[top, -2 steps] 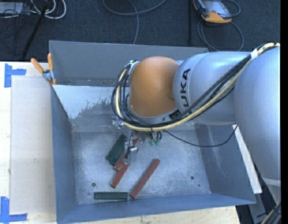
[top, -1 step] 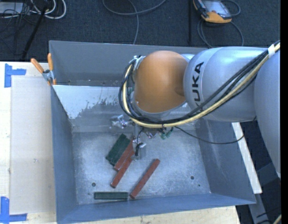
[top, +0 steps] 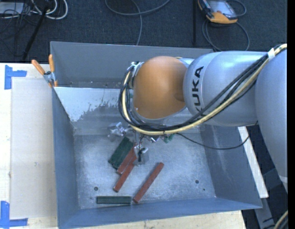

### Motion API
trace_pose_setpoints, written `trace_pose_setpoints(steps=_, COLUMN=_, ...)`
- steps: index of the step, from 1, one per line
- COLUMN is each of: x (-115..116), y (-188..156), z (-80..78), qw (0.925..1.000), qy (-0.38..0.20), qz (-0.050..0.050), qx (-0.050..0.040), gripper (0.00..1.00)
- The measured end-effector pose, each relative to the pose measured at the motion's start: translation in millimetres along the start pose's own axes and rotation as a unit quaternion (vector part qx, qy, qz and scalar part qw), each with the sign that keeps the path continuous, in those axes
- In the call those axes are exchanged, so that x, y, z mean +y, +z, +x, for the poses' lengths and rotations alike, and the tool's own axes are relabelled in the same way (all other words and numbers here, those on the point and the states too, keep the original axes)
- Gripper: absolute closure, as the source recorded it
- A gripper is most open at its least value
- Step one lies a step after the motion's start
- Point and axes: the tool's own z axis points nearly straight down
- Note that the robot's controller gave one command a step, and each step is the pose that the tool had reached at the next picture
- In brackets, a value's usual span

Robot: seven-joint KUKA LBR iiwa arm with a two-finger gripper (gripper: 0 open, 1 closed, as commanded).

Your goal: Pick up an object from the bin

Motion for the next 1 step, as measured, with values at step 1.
trace_pose_setpoints(steps=1, x=0.2, y=35.1, z=3.2, qw=0.9964, qy=-0.085, qz=0.0, qx=0.0, gripper=0.0)
